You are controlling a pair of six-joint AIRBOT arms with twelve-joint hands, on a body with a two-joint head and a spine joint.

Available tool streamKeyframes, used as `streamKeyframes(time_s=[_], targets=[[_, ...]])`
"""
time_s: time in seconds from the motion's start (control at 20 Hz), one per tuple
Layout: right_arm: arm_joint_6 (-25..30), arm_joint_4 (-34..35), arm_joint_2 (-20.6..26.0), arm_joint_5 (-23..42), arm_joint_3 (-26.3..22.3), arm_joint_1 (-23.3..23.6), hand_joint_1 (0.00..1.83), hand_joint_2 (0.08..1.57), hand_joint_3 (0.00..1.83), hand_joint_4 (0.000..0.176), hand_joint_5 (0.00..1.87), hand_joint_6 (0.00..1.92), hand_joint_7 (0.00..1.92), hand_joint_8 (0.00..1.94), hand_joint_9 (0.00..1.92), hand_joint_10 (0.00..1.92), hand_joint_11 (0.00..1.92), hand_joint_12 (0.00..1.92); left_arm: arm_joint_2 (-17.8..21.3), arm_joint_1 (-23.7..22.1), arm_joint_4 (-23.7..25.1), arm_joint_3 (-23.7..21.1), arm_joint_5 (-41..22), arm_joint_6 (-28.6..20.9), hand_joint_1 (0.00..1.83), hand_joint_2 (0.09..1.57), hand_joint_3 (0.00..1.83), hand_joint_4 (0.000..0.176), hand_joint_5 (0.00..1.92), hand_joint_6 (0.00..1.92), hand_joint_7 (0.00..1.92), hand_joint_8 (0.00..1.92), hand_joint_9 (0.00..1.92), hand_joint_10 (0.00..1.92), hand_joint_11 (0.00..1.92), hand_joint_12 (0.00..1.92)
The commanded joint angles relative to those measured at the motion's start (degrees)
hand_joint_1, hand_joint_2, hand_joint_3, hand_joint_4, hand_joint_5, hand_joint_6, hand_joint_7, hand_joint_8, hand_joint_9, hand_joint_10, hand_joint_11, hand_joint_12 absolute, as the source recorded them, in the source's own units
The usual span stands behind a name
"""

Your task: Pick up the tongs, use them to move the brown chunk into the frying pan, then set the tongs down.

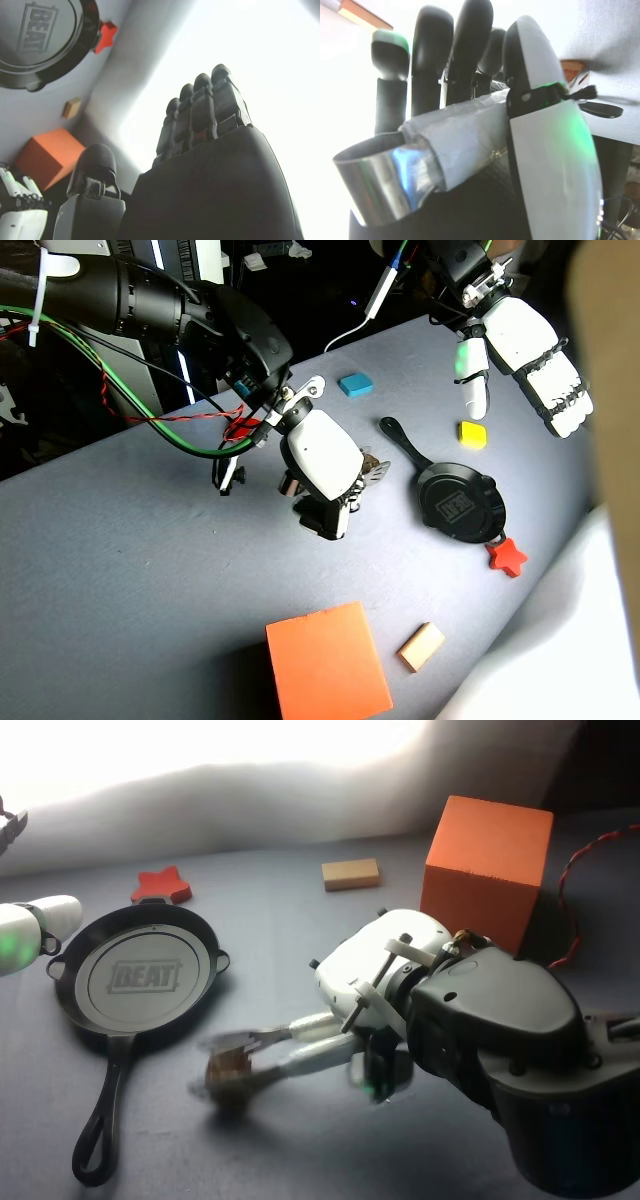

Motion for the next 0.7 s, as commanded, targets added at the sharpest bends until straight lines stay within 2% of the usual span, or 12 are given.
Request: streamKeyframes(time_s=[0.0,0.05,0.1,0.2,0.3,0.5,0.65], targets=[[-0.31,-4.28,0.34,0.66,-0.44,0.27,0.56,1.45,0.01,0.141,1.26,1.76,1.48,1.62,1.48,1.85,1.34,1.92,0.45,-0.20,2.76,0.10,-5.94,-0.10,0.00,1.34,0.00,0.000,0.02,0.00,0.05,0.00,0.04,0.00,0.01,0.02],[-0.32,-4.28,0.52,0.78,-0.81,0.33,0.50,1.48,0.01,0.169,1.27,1.82,1.51,1.70,1.51,1.90,1.41,1.92,0.46,-0.19,2.76,0.11,-5.94,-0.08,0.00,1.34,0.00,0.000,0.03,0.01,0.05,0.00,0.04,0.00,0.01,0.02],[-0.35,-4.28,0.82,1.09,-1.43,0.47,0.50,1.50,0.01,0.175,1.27,1.88,1.51,1.79,1.55,1.92,1.46,1.92,0.46,-0.19,2.76,0.11,-5.94,-0.07,0.00,1.34,0.00,0.000,0.03,0.01,0.06,0.01,0.04,0.00,0.01,0.02],[-0.41,-4.28,1.76,1.10,-3.07,0.90,0.48,1.52,0.01,0.176,1.32,1.92,1.56,1.93,1.64,1.92,1.62,1.92,0.46,-0.19,2.77,0.10,-5.94,-0.05,0.00,1.34,0.00,0.000,0.03,0.01,0.05,0.00,0.04,0.00,0.00,0.02],[-0.53,-4.28,2.22,1.13,-3.96,1.04,0.71,1.49,0.00,0.176,1.38,1.92,1.60,1.94,1.70,1.92,1.74,1.92,0.46,-0.19,2.77,0.06,-5.94,-0.05,0.00,1.33,0.00,0.000,0.03,0.01,0.06,0.00,0.04,0.00,0.00,0.03],[-1.19,-4.27,3.26,1.20,-4.84,2.37,0.83,1.49,0.00,0.176,1.39,1.92,1.62,1.94,1.71,1.92,1.78,1.92,0.47,-0.22,2.77,0.04,-6.25,-0.05,0.00,1.33,0.00,0.000,0.04,0.01,0.06,0.00,0.05,0.01,0.01,0.04],[-1.85,-4.28,3.71,-0.60,-4.21,4.61,0.81,1.50,0.00,0.176,1.37,1.92,1.60,1.94,1.69,1.92,1.76,1.92,0.47,-0.23,2.78,0.05,-6.29,-0.02,0.00,1.33,0.00,0.000,0.03,0.00,0.05,0.00,0.04,0.00,0.00,0.04]])
